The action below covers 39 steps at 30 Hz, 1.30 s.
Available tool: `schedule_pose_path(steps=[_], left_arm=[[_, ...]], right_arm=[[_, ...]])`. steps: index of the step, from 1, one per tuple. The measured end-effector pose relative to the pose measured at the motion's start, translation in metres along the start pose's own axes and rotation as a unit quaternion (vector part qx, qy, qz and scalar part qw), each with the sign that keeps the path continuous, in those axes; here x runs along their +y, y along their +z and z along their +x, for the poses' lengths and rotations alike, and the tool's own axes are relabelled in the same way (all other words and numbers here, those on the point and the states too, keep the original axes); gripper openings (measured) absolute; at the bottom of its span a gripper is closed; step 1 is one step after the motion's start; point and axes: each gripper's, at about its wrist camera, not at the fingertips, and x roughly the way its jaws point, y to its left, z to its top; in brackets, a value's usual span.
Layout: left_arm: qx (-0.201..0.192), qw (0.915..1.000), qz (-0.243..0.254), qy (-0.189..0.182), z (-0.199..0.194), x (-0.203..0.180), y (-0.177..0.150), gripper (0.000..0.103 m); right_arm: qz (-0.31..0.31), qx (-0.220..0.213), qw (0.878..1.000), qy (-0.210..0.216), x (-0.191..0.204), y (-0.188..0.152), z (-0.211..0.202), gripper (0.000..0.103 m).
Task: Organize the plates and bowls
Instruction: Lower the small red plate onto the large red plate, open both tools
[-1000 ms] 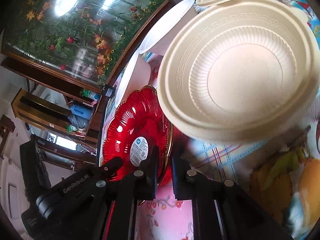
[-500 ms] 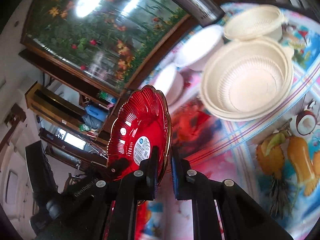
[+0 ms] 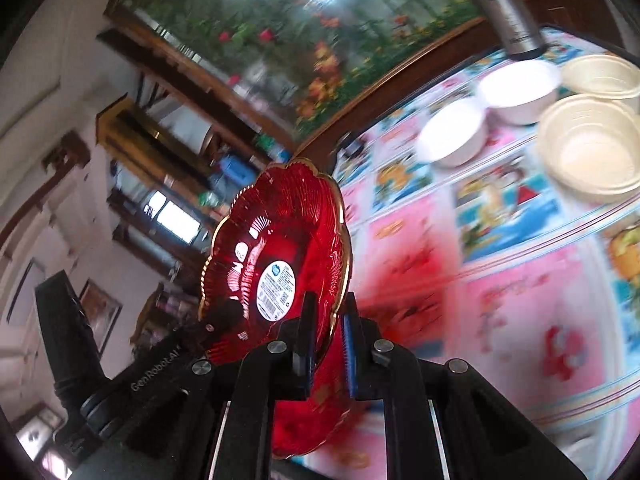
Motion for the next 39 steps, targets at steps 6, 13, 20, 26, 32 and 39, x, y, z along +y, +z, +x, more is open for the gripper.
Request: schedule_pose_path(steps=[6,13,20,26,32,39], left_arm=[[0.013,0.9993,-0.018,0.03,0.006,0.037,-0.014,0.034],[0.041,0.9975,-0.022,0.053,0.018,0.061,-0.032,0.034],[0.069,0.9948,-0.026,0.07,0.033,0.076,-0.043,0.034],[0.091,0.993,-0.019,0.073,0.046,0.077,-0.048,0.034],[0.097,0.992,-0.003,0.08,0.053,0.075,-0.052,0.034],[0.101,0.9913,0.007,0.083,0.053,0.075,-0.049,0.034]], right_arm=[[-0.023,0.06,0.998,0.009,0.028,-0.031,0.034,0.011],[-0.036,0.112,0.993,0.0,0.036,-0.057,0.061,0.011],[-0.053,0.153,0.987,-0.023,0.044,-0.071,0.085,0.011],[-0.062,0.167,0.983,-0.045,0.044,-0.073,0.096,0.011],[-0.071,0.173,0.98,-0.061,0.041,-0.075,0.103,0.011],[-0.091,0.171,0.978,-0.077,0.042,-0.075,0.107,0.011]])
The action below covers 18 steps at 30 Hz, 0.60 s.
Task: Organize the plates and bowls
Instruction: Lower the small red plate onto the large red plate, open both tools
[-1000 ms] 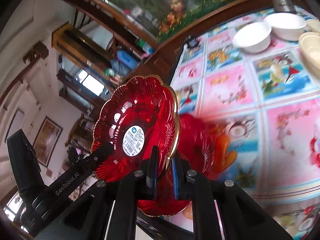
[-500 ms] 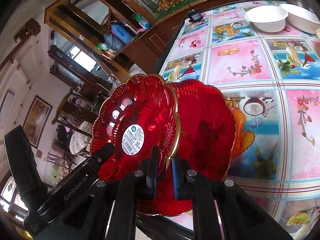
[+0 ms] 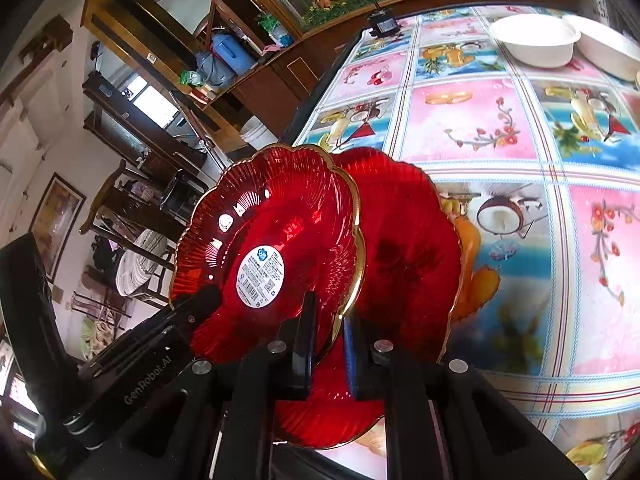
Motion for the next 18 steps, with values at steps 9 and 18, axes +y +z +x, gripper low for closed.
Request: schedule_pose_path(steps=[9,18], left_arm=[[-0.01,0.9994,0.03,0.014,-0.003,-0.009,0.0,0.034],[-0.026,0.9993,0.013,0.024,-0.013,0.002,0.006,0.034]], right_arm=[[-0.008,-0.008,0.999,-0.03,-0.006,0.005,-0.005,0.011],[-0.042,0.031,0.998,-0.046,0.004,0.007,-0.004,0.03]])
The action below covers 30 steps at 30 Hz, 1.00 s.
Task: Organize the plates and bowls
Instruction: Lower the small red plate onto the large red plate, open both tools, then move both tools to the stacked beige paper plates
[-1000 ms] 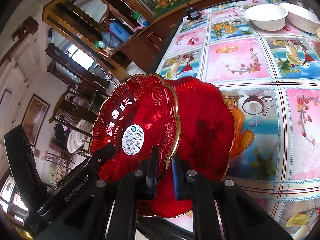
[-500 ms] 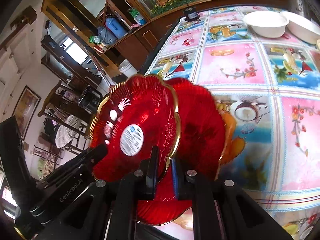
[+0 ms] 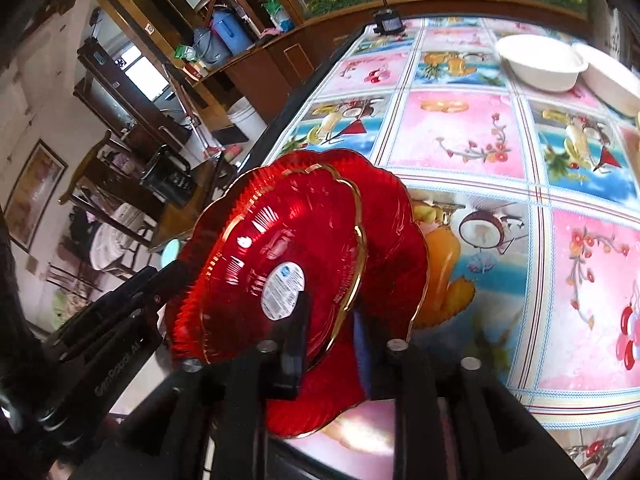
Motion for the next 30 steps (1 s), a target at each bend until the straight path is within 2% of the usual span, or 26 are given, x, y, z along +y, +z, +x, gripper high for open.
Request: schedule_pose_path(steps=[2,4,6,11,15,19,21,23,24,27,30], left_arm=[[-0.001,1.0,-0.005,0.0,-0.001,0.003,0.001,0.034],[-0.002,1.0,-0.009,0.002,-0.002,0.005,0.002,0.034],[-0.001,0.9999,-0.011,-0.001,-0.002,0.006,0.002,0.034],[0.002,0.9999,-0.014,-0.005,-0.003,0.006,0.002,0.034],[-0.004,0.9993,-0.027,-0.026,-0.012,0.006,0.004,0.034],[-0.024,0.9986,-0.024,-0.041,-0.027,-0.007,0.007,0.034],[-0.033,0.998,-0.007,-0.053,-0.037,-0.023,0.008,0.04],[-0.042,0.997,0.011,-0.064,-0.045,-0.039,0.009,0.055],[-0.05,0.9964,0.023,-0.065,-0.05,-0.05,0.008,0.059],[-0.059,0.9924,0.067,-0.085,-0.065,-0.089,0.006,0.062],[-0.05,0.9873,0.098,-0.114,-0.071,-0.12,0.004,0.069]], right_arm=[[-0.006,0.006,1.0,-0.001,-0.001,0.003,-0.005,0.033],[-0.008,0.011,1.0,0.003,-0.003,0.006,-0.012,0.046],[-0.015,0.009,1.0,0.012,-0.004,0.007,-0.022,0.05],[-0.021,0.017,0.999,0.04,-0.008,0.009,-0.037,0.05],[-0.004,-0.024,0.998,0.052,-0.026,0.013,-0.061,0.05],[0.021,-0.071,0.997,0.028,-0.053,0.018,-0.084,0.054],[0.04,-0.091,0.995,0.024,-0.071,0.017,-0.096,0.054],[0.051,-0.103,0.993,0.021,-0.085,0.015,-0.105,0.054],[0.054,-0.109,0.992,0.017,-0.091,0.014,-0.108,0.055],[0.063,-0.119,0.991,0.012,-0.11,0.007,-0.116,0.058],[0.071,-0.132,0.989,0.014,-0.131,-0.003,-0.127,0.058]])
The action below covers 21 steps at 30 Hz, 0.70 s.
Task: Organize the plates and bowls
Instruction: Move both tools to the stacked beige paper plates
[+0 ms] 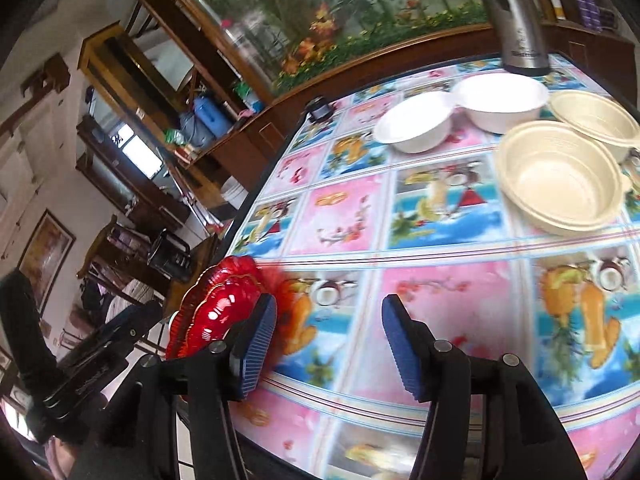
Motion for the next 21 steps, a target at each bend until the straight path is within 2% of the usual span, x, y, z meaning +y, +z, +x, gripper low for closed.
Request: schedule_pose_path(steps=[5,8,11,15,21], left_arm=[[0.048,0.9956,0.028,-0.075,0.019,-0.059,0.003,0.071],[0.087,0.9899,0.034,-0.107,0.037,-0.088,-0.001,0.071],[0.109,0.9869,0.043,-0.111,0.05,-0.112,0.0,0.071],[0.11,0.9874,0.029,-0.11,0.064,-0.132,0.017,0.071],[0.122,0.9859,-0.012,-0.114,0.095,-0.147,0.053,0.071]], right_arm=[[0.031,-0.045,0.998,-0.01,-0.047,0.0,-0.04,0.058],[0.066,-0.085,0.994,-0.028,-0.086,0.003,-0.071,0.065],[0.102,-0.114,0.987,-0.055,-0.123,0.004,-0.097,0.066],[0.158,-0.138,0.975,-0.068,-0.165,0.005,-0.117,0.066],[0.203,-0.128,0.97,-0.029,-0.207,0.027,-0.106,0.066]])
